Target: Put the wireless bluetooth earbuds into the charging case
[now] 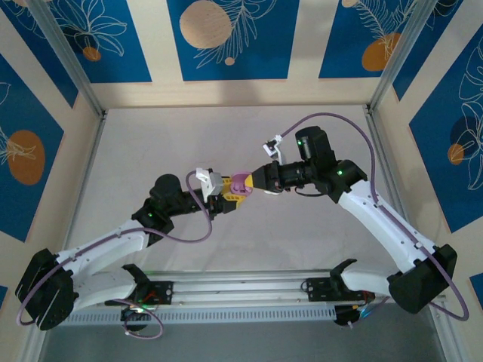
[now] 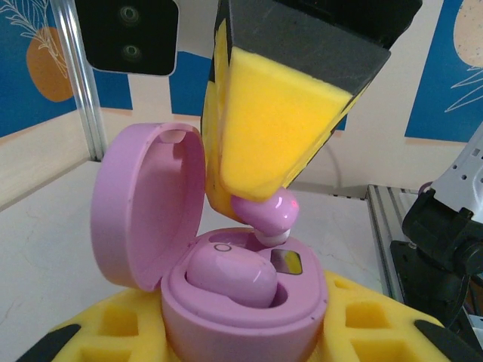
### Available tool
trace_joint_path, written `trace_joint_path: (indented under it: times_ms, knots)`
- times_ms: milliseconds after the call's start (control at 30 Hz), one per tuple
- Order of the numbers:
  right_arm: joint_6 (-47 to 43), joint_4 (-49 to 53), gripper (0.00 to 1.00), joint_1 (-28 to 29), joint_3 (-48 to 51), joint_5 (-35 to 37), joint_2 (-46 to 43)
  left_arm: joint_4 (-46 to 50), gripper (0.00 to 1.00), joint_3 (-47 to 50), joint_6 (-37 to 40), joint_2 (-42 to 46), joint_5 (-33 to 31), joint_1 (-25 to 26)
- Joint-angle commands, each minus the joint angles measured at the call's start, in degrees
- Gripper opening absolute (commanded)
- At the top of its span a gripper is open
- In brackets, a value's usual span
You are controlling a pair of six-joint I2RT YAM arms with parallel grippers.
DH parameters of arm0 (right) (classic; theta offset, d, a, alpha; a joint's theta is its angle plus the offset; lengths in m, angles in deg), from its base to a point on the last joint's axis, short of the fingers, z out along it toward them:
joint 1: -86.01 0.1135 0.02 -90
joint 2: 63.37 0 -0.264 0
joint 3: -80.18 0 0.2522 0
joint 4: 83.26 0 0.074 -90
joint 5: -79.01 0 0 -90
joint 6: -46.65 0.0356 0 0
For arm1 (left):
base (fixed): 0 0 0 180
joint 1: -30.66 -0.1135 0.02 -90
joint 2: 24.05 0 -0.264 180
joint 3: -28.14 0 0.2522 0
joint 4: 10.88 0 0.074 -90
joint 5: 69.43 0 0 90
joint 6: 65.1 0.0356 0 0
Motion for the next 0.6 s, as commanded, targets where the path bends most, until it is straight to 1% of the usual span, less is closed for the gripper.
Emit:
trace_joint_path:
  times_ms: [0,167,567]
  knots:
    - [-0.7,0.4,0.19,0.5,-1.0,1.1,0.7,-4.0,0.24,-1.9,-0.6,0.4,2.2,0.8]
    - [-1.5,1.8,0.2,0.7,-1.3,2.9,0.9,-4.4,0.24,-1.7,-0.8,0.6,2.1,0.9]
    - [-2.0,4.3,0.28,1.1,-2.5,5.8,0.9,-4.0,0.24,-1.6,-0.6,1.0,1.5,0.9]
